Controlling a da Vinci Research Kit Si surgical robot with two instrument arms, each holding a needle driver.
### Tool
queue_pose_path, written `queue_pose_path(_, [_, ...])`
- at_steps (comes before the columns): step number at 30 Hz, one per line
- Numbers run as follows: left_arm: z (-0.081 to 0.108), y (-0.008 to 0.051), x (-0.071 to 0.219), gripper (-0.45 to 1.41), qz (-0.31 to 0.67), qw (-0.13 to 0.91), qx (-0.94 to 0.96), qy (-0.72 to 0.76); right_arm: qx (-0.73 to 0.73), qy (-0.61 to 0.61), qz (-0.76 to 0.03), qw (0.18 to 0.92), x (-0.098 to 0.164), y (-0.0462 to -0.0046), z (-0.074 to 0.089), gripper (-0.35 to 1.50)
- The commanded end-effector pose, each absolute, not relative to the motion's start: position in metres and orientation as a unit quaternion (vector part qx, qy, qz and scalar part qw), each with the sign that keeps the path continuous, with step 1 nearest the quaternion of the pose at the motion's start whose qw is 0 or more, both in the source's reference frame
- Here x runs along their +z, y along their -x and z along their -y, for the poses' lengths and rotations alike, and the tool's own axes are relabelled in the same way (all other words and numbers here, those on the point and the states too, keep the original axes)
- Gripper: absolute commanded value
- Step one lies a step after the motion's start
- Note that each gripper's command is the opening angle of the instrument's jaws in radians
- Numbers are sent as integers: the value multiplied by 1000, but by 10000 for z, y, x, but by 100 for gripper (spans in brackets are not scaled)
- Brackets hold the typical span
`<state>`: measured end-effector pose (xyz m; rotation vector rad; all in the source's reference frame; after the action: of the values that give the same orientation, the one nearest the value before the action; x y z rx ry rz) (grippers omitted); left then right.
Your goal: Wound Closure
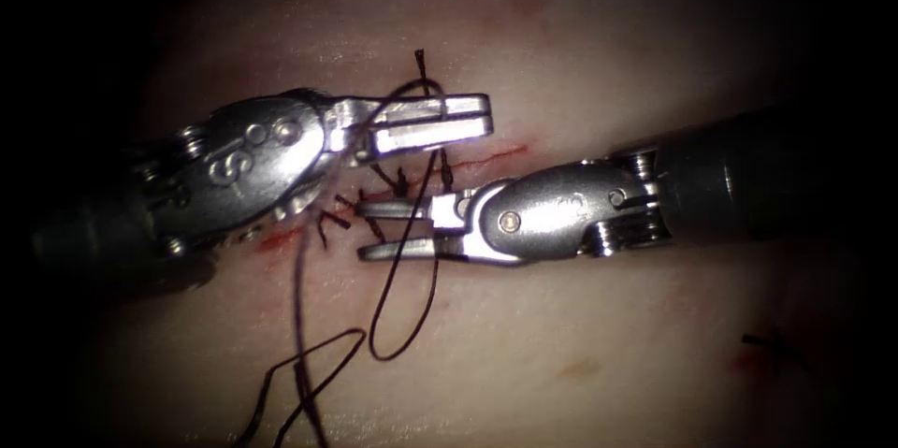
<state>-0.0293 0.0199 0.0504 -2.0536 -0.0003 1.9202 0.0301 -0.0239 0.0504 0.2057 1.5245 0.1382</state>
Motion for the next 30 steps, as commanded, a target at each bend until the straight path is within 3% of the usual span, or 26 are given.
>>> queue_pose_path(1, [-202,298,508,-45,0,163,674,720,61,-94,-689,716,506,-309,248,5])
queue_pose_path(3, [-204,300,512,-45,-2,164,675,719,64,-94,-694,711,504,-313,252,5])
queue_pose_path(4, [-207,302,515,-45,-5,166,677,717,64,-95,-702,703,499,-315,254,-8])
queue_pose_path(7, [-210,303,520,-45,-6,166,678,716,65,-94,-708,697,495,-318,256,-10])
queue_pose_path(19, [-212,288,564,-45,-22,157,694,702,81,-92,-757,641,479,-329,258,-13])
queue_pose_path(24, [-206,278,585,-45,-15,160,696,699,89,-96,-779,613,472,-325,251,-5])
queue_pose_path(27, [-201,271,600,-45,-14,158,698,699,91,-101,-798,587,466,-321,249,-23])
queue_pose_path(30, [-199,267,606,-45,-14,160,697,699,89,-103,-799,586,465,-318,248,-27])
